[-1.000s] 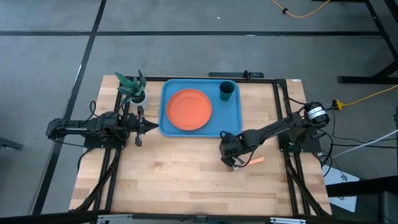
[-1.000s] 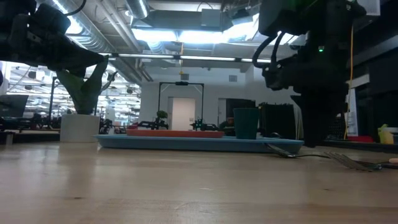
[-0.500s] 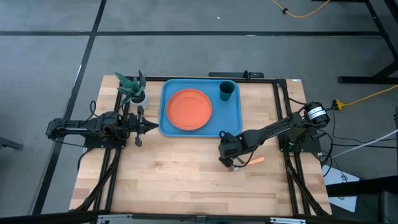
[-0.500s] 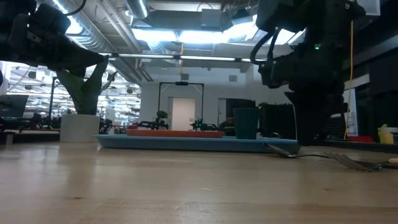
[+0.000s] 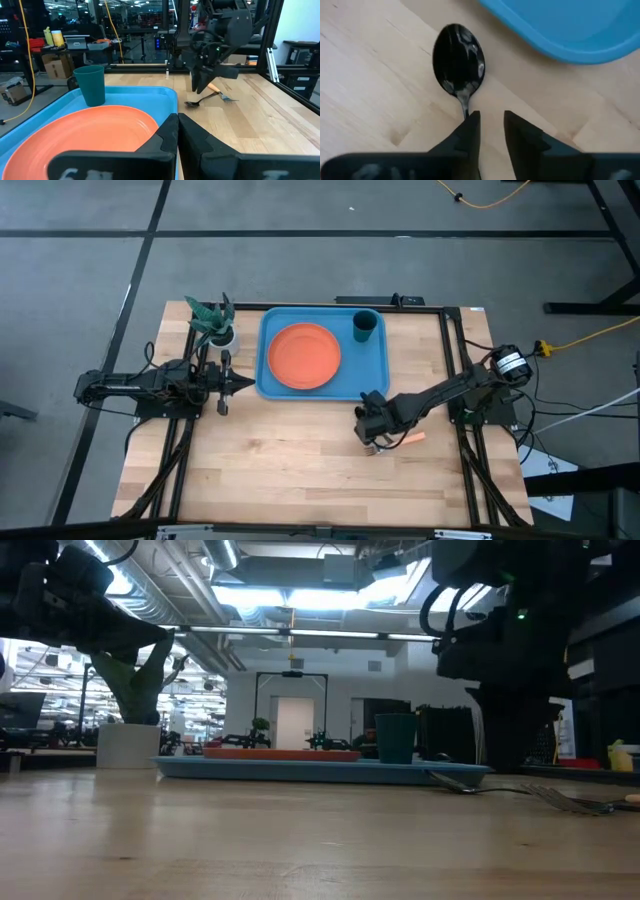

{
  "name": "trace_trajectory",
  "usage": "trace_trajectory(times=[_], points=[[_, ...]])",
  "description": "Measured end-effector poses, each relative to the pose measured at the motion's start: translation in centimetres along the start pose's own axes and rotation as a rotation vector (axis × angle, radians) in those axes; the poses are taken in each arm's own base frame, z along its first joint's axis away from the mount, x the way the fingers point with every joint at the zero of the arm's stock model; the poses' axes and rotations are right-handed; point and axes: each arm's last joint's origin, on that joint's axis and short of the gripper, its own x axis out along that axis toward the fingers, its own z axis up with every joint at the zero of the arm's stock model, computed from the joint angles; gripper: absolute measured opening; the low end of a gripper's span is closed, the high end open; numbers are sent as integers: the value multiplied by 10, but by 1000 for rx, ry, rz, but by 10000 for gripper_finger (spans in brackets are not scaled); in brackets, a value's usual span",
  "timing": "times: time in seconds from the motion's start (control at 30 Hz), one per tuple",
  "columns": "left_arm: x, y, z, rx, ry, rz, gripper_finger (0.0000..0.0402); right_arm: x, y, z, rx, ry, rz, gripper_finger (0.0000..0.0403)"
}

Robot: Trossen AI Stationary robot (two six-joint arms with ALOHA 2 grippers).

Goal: Pick and place plate/cup/fork/spoon on tray
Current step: Put the black spoon on the blue tray

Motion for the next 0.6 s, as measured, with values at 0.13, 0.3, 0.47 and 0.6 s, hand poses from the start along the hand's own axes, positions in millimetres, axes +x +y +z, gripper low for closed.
trace_trajectory(times=[0.13, 0.3, 0.47, 0.6], points=[[0, 0, 0, 0, 0, 0, 0, 0, 4, -1, -21, 57, 54, 108], [0, 0, 0, 0, 0, 0, 0, 0, 8, -4, -107, 61, 93, 112], [0, 0, 0, 0, 0, 0, 0, 0, 8, -5, -133, 75, 93, 112], [0, 0, 0, 0, 0, 0, 0, 9, 2, -9, -163, 87, 91, 112]])
